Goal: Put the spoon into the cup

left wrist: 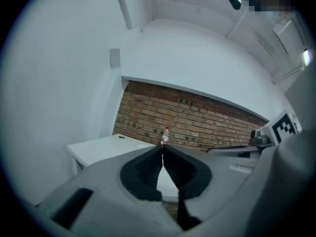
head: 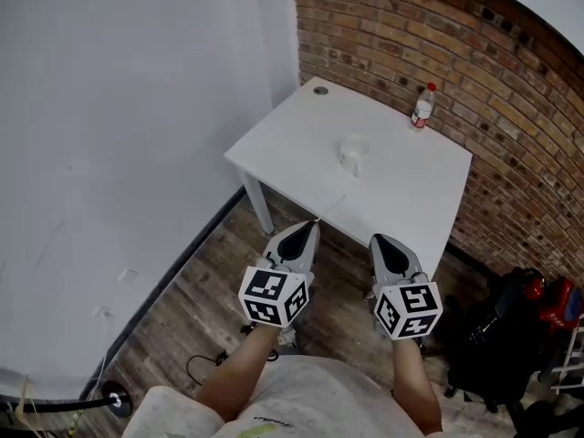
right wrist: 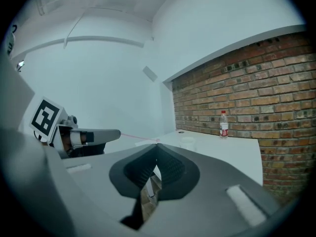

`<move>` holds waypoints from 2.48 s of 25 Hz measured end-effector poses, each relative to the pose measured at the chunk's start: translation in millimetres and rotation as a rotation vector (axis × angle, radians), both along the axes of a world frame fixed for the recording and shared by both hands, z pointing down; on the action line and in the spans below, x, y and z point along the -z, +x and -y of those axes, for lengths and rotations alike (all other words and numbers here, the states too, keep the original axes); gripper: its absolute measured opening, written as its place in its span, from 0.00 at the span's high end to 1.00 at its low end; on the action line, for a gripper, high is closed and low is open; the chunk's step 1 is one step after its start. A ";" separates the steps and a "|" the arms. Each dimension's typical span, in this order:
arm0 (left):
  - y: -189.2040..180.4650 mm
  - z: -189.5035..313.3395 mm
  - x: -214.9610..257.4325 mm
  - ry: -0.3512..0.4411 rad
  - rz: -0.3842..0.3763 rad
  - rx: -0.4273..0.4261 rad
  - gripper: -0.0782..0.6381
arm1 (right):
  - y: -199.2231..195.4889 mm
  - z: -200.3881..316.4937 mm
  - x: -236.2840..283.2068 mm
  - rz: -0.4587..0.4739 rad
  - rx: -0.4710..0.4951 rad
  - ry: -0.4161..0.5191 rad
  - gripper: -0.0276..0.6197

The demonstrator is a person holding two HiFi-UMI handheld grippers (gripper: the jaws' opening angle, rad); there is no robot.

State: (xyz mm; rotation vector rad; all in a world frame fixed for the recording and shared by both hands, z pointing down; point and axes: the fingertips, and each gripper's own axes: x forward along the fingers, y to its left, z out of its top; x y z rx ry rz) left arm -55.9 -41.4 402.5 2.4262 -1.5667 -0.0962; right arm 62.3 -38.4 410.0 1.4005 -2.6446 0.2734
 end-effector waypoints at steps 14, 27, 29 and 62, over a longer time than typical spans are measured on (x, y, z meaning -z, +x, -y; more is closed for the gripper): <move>-65.6 79.1 -1.0 -0.007 -0.010 -0.133 0.88 | -61.1 65.5 5.0 -0.021 -0.145 -0.006 0.94; -69.4 125.3 -5.1 -0.014 0.002 -0.201 0.88 | -62.2 105.3 3.3 -0.021 -0.213 -0.001 0.94; -67.2 135.4 -7.2 -0.016 0.010 -0.207 0.88 | -59.3 116.1 2.0 -0.023 -0.218 0.002 0.94; 15.6 324.8 -87.7 -0.263 0.160 -0.267 0.88 | 8.7 306.1 -25.4 0.021 -0.195 -0.063 0.94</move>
